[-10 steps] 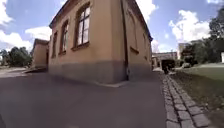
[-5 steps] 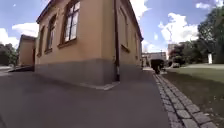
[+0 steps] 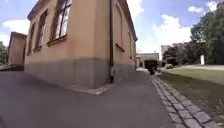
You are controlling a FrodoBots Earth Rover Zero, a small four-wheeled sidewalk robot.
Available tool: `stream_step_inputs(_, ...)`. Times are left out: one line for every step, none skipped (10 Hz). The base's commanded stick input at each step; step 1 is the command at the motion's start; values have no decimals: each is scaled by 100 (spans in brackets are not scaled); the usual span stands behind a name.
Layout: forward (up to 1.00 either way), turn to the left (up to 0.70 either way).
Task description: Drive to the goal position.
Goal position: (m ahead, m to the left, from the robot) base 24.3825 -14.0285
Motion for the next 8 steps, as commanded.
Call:
stream_step_inputs(85,-33)
stream_step_inputs(85,-33)
stream_step_inputs(85,-33)
stream_step_inputs(85,-33)
stream_step_inputs(85,-33)
stream_step_inputs(85,-33)
stream_step_inputs(85,-33)
stream_step_inputs(85,-33)
